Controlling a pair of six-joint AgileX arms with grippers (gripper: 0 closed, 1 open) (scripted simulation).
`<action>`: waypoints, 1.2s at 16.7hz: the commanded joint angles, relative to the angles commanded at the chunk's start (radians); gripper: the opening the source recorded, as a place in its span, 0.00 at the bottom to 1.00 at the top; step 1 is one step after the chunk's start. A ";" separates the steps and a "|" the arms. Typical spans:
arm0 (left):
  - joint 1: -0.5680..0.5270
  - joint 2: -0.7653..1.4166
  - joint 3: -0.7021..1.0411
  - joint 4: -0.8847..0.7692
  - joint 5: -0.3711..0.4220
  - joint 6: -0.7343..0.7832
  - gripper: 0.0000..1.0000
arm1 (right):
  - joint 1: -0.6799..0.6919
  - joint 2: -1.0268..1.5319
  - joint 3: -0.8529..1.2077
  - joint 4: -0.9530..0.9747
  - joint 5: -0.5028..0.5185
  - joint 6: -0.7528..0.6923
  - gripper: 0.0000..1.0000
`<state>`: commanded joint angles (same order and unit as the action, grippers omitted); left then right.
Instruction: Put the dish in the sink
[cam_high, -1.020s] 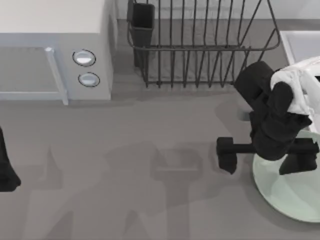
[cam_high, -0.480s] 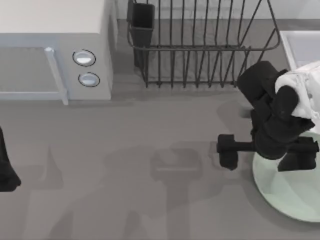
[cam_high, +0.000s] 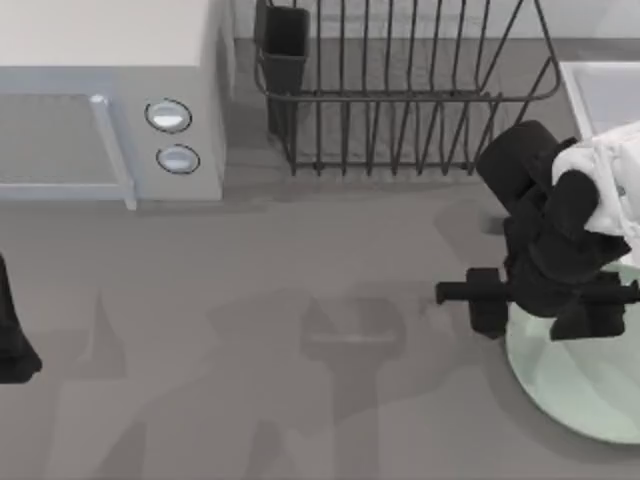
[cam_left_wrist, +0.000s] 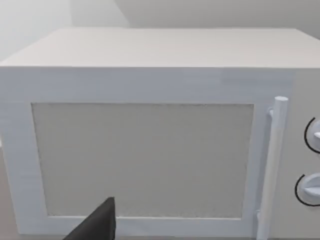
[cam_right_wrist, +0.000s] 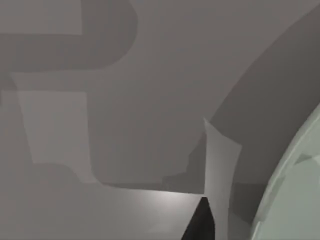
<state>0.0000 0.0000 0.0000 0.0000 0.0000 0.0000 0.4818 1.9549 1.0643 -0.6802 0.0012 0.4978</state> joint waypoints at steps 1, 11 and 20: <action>0.000 0.000 0.000 0.000 0.000 0.000 1.00 | 0.000 0.000 0.000 0.000 0.000 0.000 0.17; 0.000 0.000 0.000 0.000 0.000 0.000 1.00 | 0.000 0.000 0.000 0.000 0.000 0.000 0.00; 0.000 0.000 0.000 0.000 0.000 0.000 1.00 | -0.010 -0.059 0.331 -0.303 0.008 0.001 0.00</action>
<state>0.0000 0.0000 0.0000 0.0000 0.0000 0.0000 0.4718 1.8960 1.3956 -0.9836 0.0091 0.4986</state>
